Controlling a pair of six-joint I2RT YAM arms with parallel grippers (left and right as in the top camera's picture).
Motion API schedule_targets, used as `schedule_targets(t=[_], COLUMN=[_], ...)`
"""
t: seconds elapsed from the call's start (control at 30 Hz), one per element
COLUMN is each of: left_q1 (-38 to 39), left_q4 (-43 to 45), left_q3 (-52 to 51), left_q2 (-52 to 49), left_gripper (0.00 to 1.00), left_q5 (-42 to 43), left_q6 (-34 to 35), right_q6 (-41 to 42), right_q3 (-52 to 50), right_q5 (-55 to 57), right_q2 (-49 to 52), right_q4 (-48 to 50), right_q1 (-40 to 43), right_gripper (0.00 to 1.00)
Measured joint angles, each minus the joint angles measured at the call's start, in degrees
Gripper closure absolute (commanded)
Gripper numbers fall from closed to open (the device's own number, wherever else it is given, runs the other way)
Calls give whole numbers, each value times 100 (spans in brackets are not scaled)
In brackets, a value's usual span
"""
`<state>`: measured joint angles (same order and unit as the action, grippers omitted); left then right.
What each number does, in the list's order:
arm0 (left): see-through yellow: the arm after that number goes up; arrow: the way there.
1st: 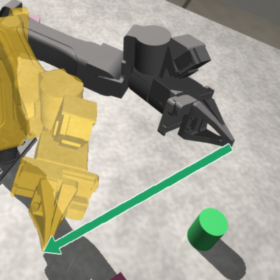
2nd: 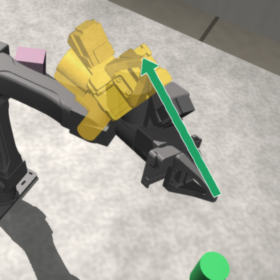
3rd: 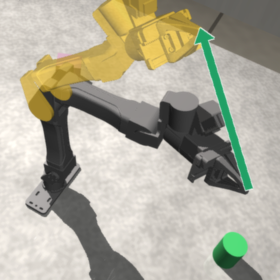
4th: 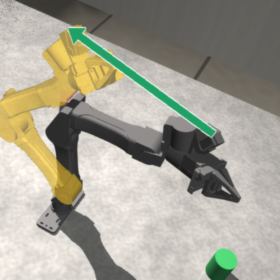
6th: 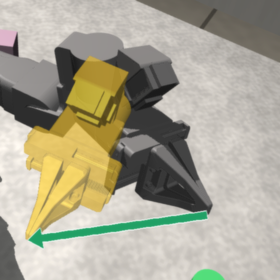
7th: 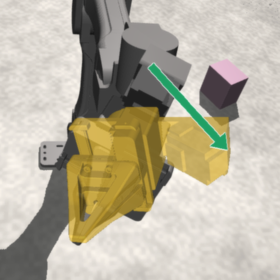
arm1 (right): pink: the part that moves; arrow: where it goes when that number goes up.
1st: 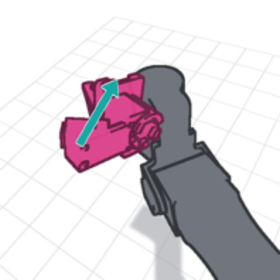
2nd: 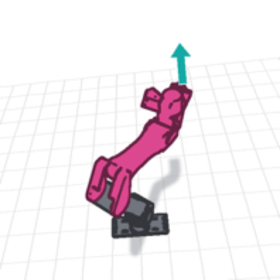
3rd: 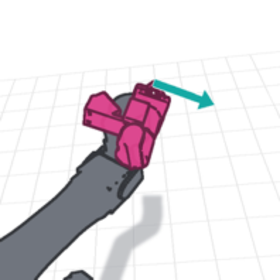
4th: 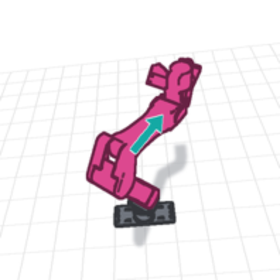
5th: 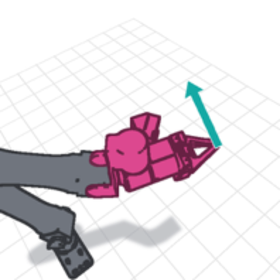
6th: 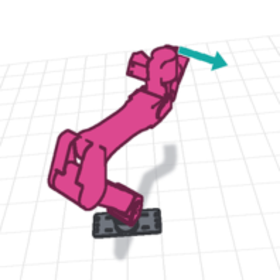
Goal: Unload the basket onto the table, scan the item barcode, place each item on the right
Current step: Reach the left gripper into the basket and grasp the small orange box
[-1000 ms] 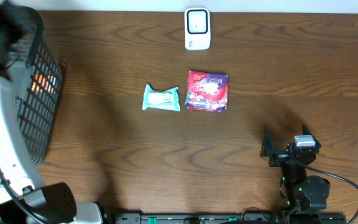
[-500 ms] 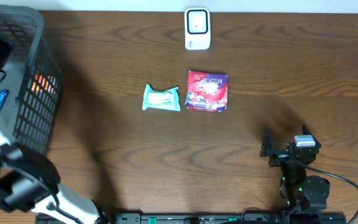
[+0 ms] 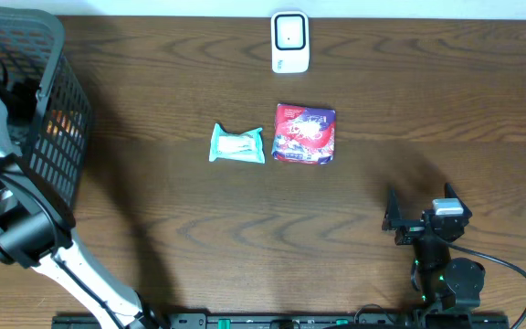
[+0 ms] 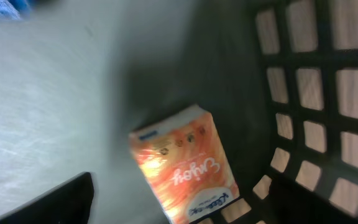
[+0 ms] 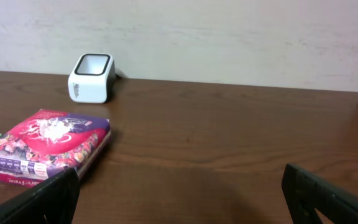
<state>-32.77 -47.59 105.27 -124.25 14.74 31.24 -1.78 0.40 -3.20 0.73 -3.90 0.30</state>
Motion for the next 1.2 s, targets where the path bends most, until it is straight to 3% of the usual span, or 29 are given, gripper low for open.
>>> schedule_targets(t=[0.43,0.63,0.73,0.8,0.87,1.2], left_q1=[85,101,101,101,101,55], left_q4=[-96,-17,11,24,46,-9], left_q3=[-4,-4,-4,-4,-4,-4], left_q2=[-365,-476,-476,-476,-476,-396], left_gripper=[23,49,54,69,92,93], left_q5=[315,225,146,133,127,136], left_q6=[28,44,-22,-76,-131,-581], right_q6=[0,0,0,0,0,0], right_q3=[0,0,0,0,0,0], right_q5=[0,2,2,0,2,0], right_q2=[0,0,0,0,0,0], right_q4=[0,0,0,0,0,0], right_q1=[0,0,0,0,0,0], right_gripper=[1,1,1,1,1,1])
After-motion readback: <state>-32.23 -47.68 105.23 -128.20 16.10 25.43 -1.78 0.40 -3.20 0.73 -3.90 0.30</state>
